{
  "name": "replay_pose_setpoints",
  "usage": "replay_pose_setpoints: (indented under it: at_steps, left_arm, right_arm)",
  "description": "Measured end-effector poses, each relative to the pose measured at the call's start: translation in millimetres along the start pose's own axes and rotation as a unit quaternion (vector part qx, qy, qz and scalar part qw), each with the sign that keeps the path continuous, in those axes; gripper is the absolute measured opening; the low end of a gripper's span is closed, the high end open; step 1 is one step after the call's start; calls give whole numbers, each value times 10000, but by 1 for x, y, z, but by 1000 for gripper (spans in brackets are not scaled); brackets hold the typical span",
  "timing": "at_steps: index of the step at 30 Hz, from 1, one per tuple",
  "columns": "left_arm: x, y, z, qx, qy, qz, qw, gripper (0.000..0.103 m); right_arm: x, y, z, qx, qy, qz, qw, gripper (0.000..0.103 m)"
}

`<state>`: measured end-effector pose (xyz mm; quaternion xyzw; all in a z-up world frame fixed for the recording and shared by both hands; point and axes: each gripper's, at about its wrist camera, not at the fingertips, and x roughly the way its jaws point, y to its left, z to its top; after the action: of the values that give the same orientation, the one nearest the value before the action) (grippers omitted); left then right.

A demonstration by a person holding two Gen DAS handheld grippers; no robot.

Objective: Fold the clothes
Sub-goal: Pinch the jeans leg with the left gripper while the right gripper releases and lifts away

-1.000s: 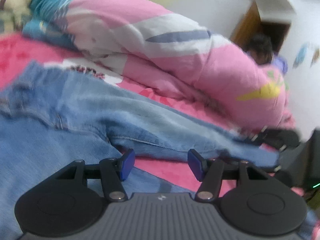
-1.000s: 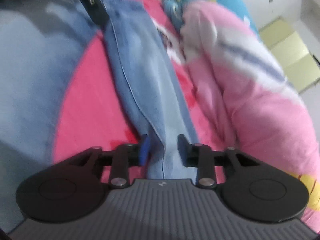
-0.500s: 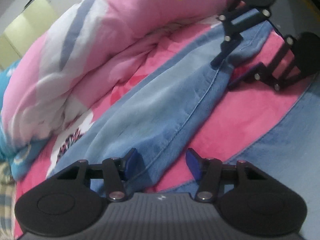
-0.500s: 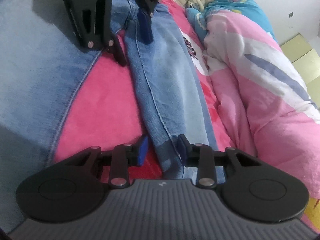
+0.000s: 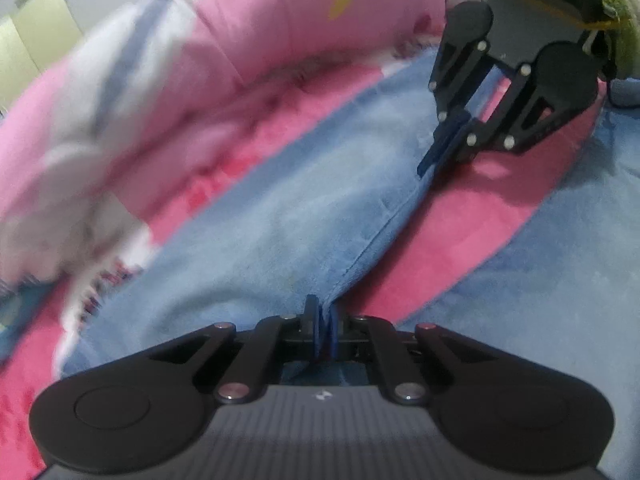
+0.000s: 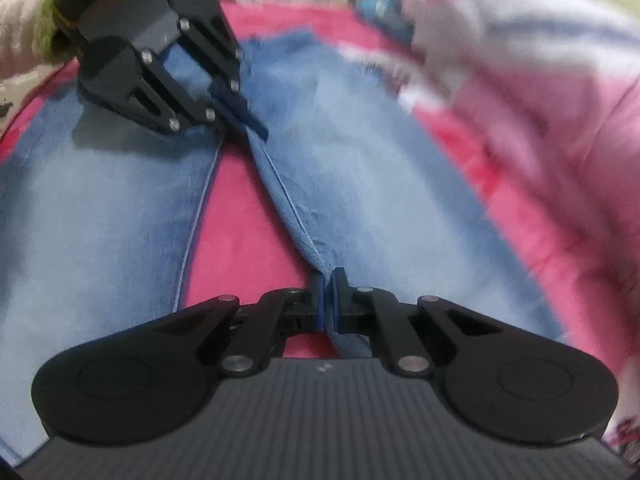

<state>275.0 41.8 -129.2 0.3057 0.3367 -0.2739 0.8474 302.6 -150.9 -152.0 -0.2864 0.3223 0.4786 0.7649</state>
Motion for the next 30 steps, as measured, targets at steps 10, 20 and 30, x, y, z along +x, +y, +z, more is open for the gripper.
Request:
replay_pose_setpoints:
  at_steps: [10, 20, 30]
  left_arm:
    - [-15, 13, -1, -405, -130, -535, 9977, 36]
    - [-13, -12, 75, -1271, -1190, -1032, 9793, 48]
    - [66, -37, 79, -2244, -866, -1652, 9565, 53]
  right_arm:
    - [-47, -22, -39, 2024, -523, 590, 9761, 40]
    - [-93, -63, -66, 2620, -1062, -1757, 9430, 39]
    - [-145, -80, -203, 4197, -260, -2457, 8734, 30]
